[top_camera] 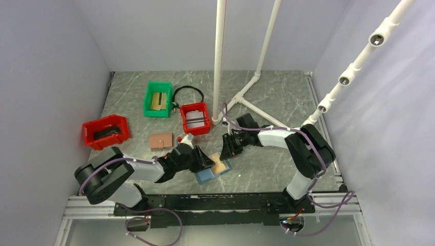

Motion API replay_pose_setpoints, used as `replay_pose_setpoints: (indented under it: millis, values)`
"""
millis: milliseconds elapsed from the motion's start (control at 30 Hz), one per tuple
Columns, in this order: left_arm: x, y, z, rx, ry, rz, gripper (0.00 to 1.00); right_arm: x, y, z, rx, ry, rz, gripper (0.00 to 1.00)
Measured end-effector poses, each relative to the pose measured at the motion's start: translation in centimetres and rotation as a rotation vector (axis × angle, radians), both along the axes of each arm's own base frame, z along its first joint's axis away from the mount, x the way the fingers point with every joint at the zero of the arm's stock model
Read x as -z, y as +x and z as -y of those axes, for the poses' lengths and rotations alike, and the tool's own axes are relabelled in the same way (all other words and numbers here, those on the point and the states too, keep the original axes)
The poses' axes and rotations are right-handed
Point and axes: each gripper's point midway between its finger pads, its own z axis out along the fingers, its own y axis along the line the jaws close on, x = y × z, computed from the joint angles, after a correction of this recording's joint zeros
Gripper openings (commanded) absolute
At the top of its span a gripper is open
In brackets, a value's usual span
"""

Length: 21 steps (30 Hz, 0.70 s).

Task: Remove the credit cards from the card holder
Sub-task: Remove the credit card from the card holder.

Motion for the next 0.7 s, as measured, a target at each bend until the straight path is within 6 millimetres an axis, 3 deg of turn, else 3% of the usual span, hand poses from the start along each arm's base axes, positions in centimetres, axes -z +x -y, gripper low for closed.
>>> replay_pose_setpoints:
  millis: [233, 433, 533, 633, 700]
  values:
    - [0.14, 0.11, 0.19, -0.002, -0.007, -0.003, 0.34, 0.22, -0.11, -0.08, -0.006, 0.002, -0.014, 0.15]
    - [0.34, 0.05, 0.04, -0.006, -0.002, -0.007, 0.25, 0.29, -0.21, -0.13, -0.013, 0.006, -0.019, 0.13]
    - [0.57, -0.01, -0.09, -0.01, 0.0, -0.012, 0.18, 0.31, -0.26, -0.17, -0.016, 0.008, -0.022, 0.13]
    - [0.68, -0.06, -0.19, -0.013, -0.008, -0.011, 0.0, 0.31, -0.3, -0.22, -0.018, 0.008, -0.024, 0.13]
    - [0.67, -0.11, -0.23, -0.015, -0.017, -0.009, 0.0, 0.32, -0.3, -0.21, -0.019, 0.005, -0.026, 0.14]
